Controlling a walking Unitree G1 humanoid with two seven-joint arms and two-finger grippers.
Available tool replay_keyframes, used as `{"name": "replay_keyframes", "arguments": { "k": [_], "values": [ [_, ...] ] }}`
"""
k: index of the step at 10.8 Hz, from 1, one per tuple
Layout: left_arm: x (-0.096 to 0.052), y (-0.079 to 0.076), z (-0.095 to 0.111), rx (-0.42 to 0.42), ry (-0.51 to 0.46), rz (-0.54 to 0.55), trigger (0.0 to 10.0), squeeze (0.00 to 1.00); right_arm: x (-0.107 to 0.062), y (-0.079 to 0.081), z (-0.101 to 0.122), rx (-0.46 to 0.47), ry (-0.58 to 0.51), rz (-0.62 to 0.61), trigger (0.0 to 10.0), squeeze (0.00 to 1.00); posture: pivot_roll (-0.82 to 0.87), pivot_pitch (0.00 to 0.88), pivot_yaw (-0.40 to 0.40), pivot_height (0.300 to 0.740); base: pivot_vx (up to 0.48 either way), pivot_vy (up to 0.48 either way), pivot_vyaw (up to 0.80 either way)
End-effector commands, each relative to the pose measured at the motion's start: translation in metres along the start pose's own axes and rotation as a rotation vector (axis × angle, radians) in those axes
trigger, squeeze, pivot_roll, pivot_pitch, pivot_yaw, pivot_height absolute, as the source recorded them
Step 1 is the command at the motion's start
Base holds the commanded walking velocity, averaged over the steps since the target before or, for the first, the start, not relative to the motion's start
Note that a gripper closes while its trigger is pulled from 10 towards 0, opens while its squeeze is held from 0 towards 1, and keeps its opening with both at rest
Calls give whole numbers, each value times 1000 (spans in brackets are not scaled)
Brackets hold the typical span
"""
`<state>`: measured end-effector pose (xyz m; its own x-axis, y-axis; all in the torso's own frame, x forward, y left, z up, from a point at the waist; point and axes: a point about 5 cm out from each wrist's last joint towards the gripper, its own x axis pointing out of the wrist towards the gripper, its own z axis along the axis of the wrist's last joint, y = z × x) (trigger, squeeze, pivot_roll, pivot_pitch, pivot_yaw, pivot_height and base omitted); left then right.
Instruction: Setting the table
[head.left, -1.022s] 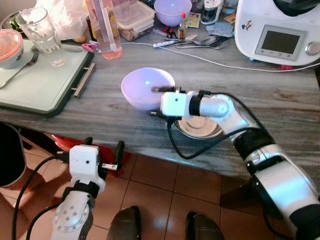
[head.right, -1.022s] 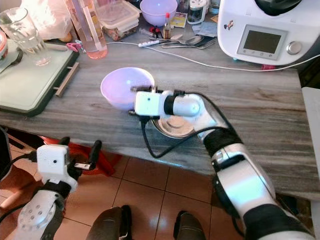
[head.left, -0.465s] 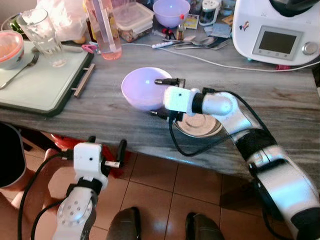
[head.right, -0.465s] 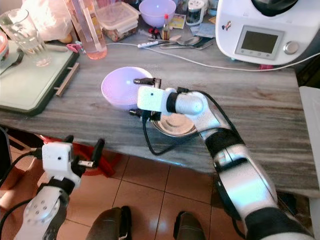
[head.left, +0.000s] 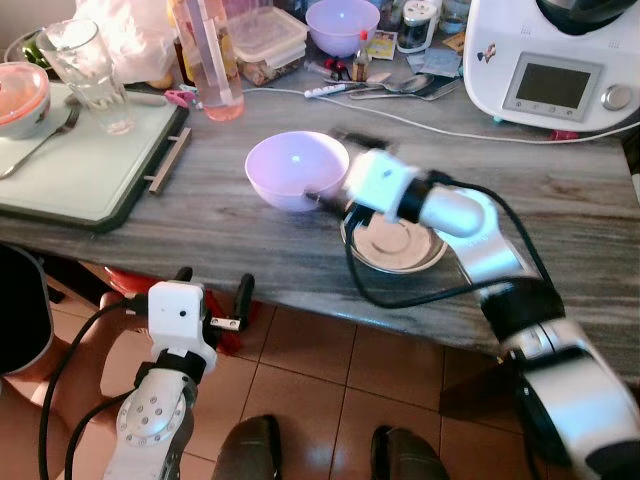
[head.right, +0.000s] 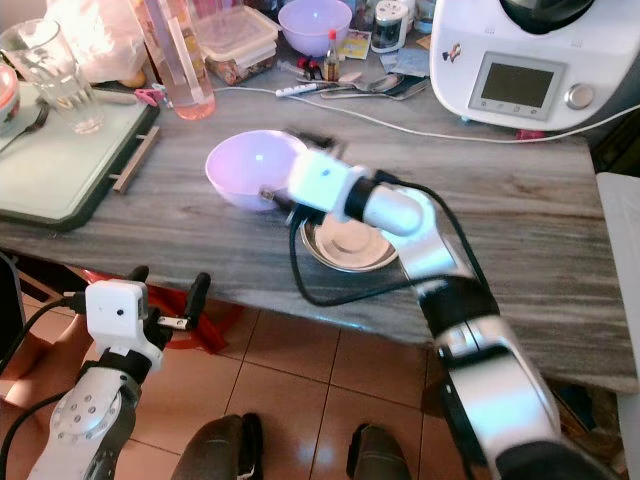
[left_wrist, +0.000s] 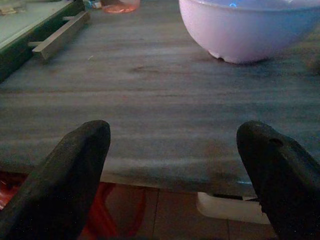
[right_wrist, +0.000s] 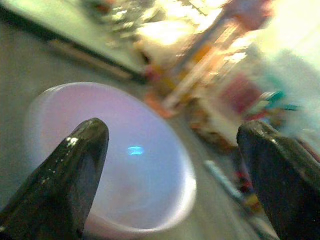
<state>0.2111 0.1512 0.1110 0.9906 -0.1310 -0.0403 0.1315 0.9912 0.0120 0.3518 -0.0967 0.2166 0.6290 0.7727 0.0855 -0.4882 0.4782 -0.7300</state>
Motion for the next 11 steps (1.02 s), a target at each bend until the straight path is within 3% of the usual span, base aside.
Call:
{"name": "replay_keyframes", "arguments": {
  "k": [1,3,5,7,11],
  "values": [
    [-1,2,-4,5,18,-7,10000,0,-6,-3,4,6,-12,-81,10000,0,137,144,50,740,0,0,0],
    [0,2,-5,6,17,-10,10000,0,-22,4,-3,50,41,-171,10000,0,126,134,49,740,0,0,0],
    [1,2,-6,7,15,-19,10000,0,-40,6,-19,132,181,-343,10000,0,119,126,51,740,0,0,0],
    [3,2,-4,9,11,-26,10000,0,-45,23,-26,220,268,-344,10000,0,117,122,58,740,0,0,0],
    [3,1,-4,5,7,-27,10000,0,-46,38,-36,364,433,-283,10000,0,124,125,48,740,0,0,0]
  ]
}}
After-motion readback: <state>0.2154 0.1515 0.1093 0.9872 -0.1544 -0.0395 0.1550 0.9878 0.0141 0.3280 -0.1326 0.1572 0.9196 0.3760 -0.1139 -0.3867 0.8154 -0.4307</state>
